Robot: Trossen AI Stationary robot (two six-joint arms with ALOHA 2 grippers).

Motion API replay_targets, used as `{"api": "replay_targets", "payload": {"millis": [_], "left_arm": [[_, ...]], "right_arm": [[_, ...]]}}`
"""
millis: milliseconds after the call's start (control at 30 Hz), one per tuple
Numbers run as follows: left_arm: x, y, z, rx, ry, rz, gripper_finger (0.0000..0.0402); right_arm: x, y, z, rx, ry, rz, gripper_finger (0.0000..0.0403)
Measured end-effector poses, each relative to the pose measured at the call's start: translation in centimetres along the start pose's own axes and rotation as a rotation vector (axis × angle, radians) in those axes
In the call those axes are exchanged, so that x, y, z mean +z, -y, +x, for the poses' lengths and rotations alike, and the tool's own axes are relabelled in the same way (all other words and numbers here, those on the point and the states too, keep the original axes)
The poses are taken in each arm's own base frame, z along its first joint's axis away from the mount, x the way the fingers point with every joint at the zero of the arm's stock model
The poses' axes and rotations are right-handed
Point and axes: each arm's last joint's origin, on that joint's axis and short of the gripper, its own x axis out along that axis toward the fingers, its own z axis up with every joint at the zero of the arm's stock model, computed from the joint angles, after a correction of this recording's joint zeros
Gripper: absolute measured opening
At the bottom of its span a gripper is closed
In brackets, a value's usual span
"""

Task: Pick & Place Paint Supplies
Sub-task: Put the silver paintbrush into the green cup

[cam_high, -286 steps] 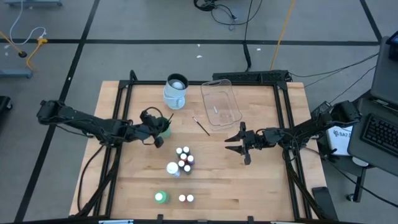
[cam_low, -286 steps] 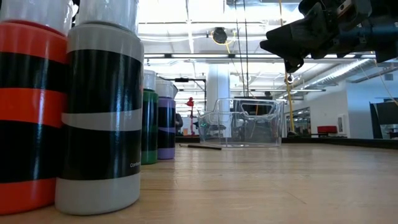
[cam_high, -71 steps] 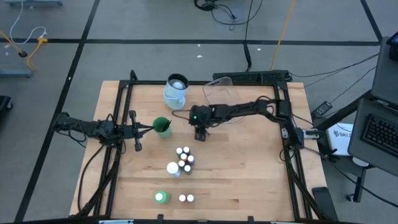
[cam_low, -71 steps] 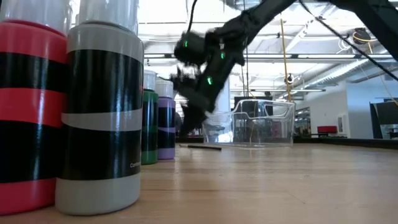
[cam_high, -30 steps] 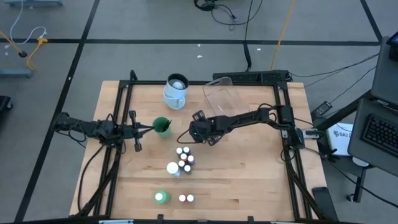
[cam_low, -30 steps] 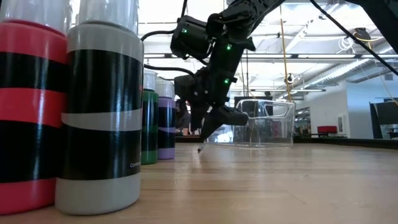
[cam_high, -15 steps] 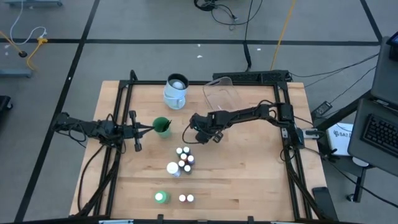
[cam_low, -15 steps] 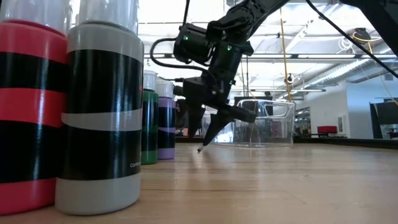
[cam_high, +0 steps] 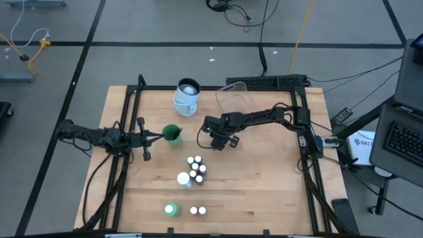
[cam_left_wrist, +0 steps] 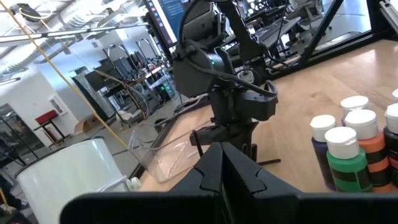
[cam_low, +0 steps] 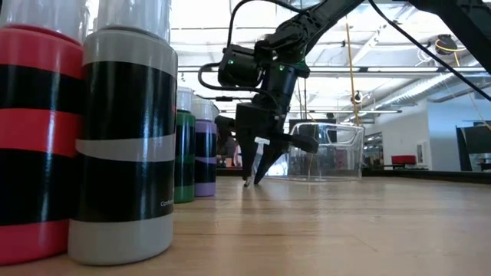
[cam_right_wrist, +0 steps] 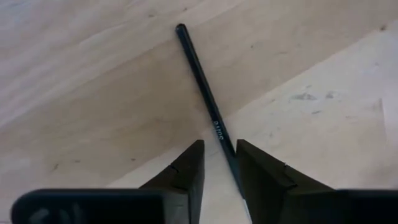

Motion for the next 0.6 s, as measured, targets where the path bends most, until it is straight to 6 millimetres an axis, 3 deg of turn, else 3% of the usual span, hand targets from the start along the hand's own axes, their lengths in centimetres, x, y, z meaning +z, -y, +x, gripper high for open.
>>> {"api": "replay_targets", "payload": {"millis": [367,600], "left_arm": [[0.0,0.0,0.0,0.002,-0.001,-0.013,0.0005],[0.0,0.0,0.0,0.002,-0.001,-0.020,0.0005]], "right_arm": [[1.0,-0.7,0.3,0.055,0.096,0.009,0.0017],[2.6,-4.0,2.4,0.116,0.130,0.074,0.0004]]}}
